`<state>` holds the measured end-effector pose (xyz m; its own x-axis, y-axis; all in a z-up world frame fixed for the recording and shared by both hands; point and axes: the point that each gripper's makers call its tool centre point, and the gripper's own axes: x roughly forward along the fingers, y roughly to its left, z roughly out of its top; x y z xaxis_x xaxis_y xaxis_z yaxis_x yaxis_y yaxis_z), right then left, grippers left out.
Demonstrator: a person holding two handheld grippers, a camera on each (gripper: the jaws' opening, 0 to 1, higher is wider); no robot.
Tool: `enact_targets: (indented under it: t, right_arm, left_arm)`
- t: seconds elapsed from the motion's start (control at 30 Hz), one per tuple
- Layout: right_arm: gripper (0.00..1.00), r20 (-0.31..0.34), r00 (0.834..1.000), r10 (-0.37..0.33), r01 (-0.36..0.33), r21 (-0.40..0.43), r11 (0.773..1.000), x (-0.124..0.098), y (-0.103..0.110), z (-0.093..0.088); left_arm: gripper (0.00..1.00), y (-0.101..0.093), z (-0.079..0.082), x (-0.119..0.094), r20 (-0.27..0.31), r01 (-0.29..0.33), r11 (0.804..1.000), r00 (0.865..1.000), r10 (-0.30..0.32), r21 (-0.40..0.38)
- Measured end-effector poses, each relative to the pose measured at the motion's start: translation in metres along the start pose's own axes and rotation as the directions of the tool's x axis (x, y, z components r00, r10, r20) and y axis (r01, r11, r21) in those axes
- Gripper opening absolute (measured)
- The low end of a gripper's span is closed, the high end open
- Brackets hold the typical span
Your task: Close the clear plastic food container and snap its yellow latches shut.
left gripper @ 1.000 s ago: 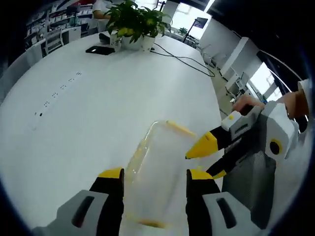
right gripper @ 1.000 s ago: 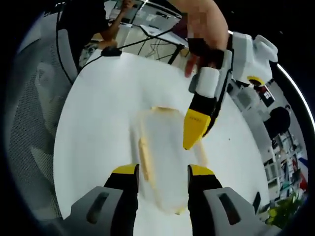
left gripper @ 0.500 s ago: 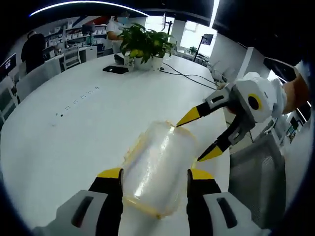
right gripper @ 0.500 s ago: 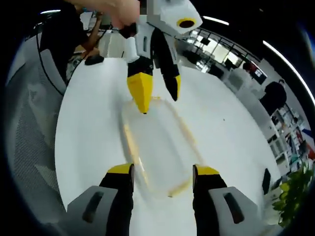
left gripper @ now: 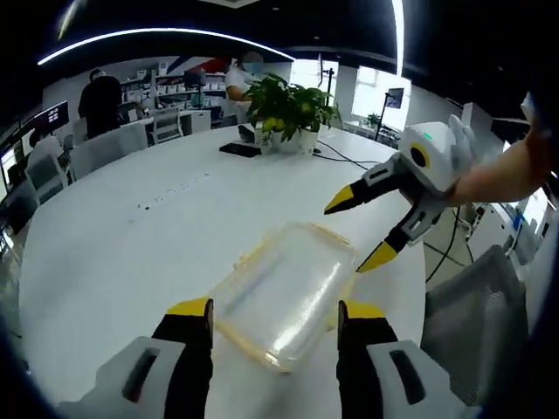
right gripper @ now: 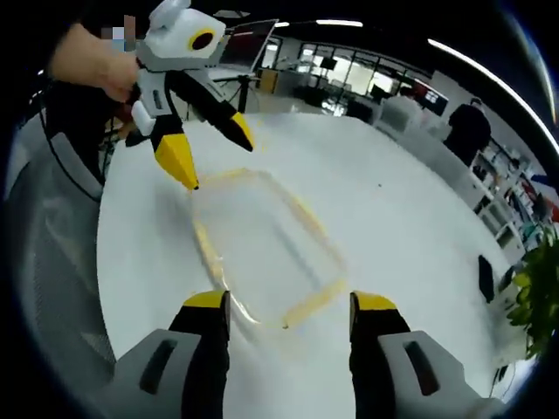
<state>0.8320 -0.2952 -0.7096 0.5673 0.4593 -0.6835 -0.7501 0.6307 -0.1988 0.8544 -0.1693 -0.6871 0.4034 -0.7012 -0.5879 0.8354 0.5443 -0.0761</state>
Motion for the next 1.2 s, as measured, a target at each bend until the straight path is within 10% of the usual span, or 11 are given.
enact_targets:
  t: [0.27,1.2]
  right_arm:
    - [0.51,0.029,0.999,0.029,-0.031,0.071,0.997,0.002,0.003,0.000]
    - [0.45,-0.040,0.998,0.050,-0.048,0.056,0.997,0.022,0.015,-0.017]
  left_arm:
    - [0.53,-0.001,-0.030,-0.001,-0.016,0.005,0.999,1.000,-0.006,-0.042]
    - [0.46,0.001,-0.044,0.016,-0.032,-0.063,0.998,0.998,0.062,-0.021]
